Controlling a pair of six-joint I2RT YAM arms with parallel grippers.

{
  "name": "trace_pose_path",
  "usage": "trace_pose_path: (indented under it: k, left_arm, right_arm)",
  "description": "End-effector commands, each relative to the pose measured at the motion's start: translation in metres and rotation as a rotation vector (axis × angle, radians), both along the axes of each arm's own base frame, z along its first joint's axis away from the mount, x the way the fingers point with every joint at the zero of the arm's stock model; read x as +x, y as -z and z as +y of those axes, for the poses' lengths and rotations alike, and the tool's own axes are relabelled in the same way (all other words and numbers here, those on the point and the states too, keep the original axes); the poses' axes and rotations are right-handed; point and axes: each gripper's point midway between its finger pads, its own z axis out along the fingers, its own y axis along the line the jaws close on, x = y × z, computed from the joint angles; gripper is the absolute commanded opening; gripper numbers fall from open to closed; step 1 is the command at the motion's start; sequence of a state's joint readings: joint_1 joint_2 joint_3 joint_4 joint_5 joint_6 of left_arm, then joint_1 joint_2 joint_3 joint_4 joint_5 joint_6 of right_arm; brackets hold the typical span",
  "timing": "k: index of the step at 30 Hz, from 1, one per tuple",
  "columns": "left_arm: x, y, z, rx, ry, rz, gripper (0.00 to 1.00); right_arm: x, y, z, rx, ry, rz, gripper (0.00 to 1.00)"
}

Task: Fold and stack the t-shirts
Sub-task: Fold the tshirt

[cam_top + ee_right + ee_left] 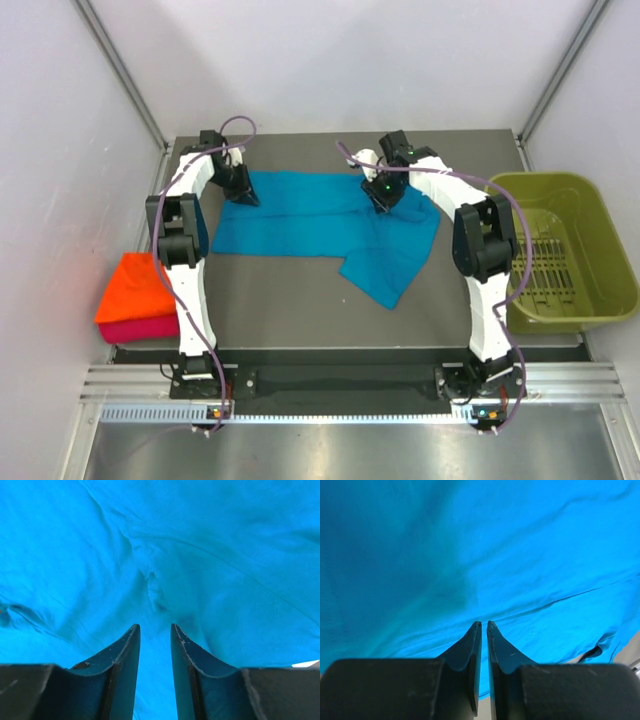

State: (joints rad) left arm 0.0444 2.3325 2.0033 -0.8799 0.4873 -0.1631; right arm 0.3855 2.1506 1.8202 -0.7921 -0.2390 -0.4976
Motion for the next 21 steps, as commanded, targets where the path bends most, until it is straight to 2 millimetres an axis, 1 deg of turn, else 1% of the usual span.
trace_pose_path:
  k: [1, 5, 8, 10, 14, 21]
  left_arm:
    - [0.002, -0.020, -0.008, -0.035, -0.004, -0.045, 0.14]
    - [0.003, -0.017, -0.007, -0.034, -0.011, -0.041, 0.14]
    - [0.005, -0.020, -0.008, -0.037, -0.011, -0.047, 0.15]
    - [0.003, -0.019, -0.006, -0.030, -0.013, -0.042, 0.15]
    - [0.001, -0.018, -0.005, -0.023, -0.011, -0.037, 0.15]
    - [0.004, -0.017, -0.005, -0.022, -0.016, -0.042, 0.15]
  right_arm:
    - [0.008, -0.013, 0.018, 0.039, -0.040, -0.035, 0.32]
    - [0.011, -0.001, 0.024, 0.028, -0.050, -0.023, 0.33]
    - [0.014, 0.007, 0.026, 0.016, -0.049, -0.020, 0.33]
    - [0.016, 0.013, 0.025, 0.008, -0.049, -0.013, 0.33]
    - [0.017, 0.019, 0.022, -0.015, -0.052, -0.011, 0.33]
    - [0.017, 0.025, 0.016, -0.047, -0.049, -0.010, 0.33]
